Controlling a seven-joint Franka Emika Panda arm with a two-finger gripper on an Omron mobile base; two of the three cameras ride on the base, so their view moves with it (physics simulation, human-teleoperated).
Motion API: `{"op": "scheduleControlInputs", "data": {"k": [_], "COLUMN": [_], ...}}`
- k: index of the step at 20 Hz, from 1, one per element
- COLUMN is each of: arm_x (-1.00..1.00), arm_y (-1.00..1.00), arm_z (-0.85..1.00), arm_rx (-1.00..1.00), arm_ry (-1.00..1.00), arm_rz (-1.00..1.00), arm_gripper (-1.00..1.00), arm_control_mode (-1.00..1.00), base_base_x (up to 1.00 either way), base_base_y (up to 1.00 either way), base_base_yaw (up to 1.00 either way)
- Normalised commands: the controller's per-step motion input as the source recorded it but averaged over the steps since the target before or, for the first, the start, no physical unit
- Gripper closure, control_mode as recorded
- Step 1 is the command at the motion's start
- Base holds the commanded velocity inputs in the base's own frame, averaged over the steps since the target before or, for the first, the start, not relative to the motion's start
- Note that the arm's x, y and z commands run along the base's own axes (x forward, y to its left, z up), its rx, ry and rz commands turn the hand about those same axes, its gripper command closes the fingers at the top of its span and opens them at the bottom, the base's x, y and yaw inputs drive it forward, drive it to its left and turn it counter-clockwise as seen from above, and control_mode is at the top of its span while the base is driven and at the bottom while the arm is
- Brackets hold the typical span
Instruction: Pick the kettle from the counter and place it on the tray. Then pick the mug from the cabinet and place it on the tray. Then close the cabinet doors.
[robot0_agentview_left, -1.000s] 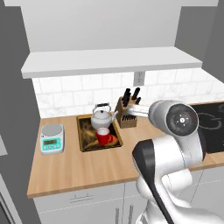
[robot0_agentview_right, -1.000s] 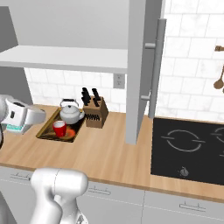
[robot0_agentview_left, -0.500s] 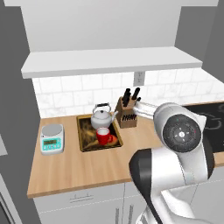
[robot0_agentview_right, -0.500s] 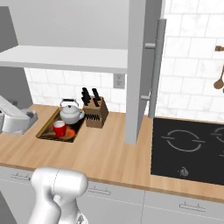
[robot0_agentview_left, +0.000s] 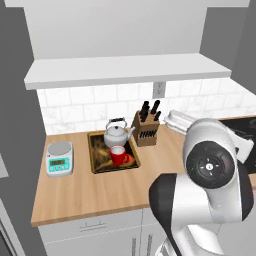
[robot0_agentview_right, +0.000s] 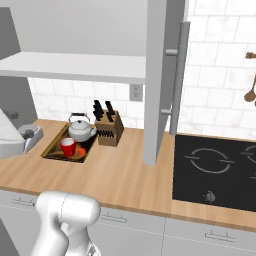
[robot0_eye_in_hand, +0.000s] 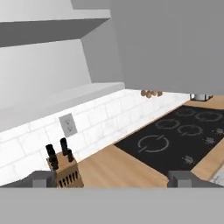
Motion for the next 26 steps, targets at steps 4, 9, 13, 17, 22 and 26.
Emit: {"op": "scheduleControlInputs", "data": {"k": [4,9,13,17,22,26], "arm_x": [-0.29,-0.30,-0.30,-0.22,-0.22,-0.25], "arm_y": [-0.18,-0.19,-0.22,-0.28,-0.30,-0.20], "arm_z": [0.14,0.17,0.19,0.20,0.20,0.16], "arm_rx": [0.00,0.00,0.00,0.00,0.00,0.00], "arm_ry": [-0.14,-0.16,-0.17,-0.13,-0.11,-0.13], "arm_rz": [-0.10,-0.10,-0.11,-0.10,-0.07,-0.07], "arm_gripper": [-1.00,-1.00,-1.00,-1.00,-1.00,-1.00], "arm_control_mode": [-1.00,-1.00,-1.00,-1.00,-1.00,-1.00], "base_base_x": [0.00,0.00,0.00,0.00,0.00,0.00], "base_base_y": [0.00,0.00,0.00,0.00,0.00,0.00], "base_base_yaw": [0.00,0.00,0.00,0.00,0.00,0.00]}}
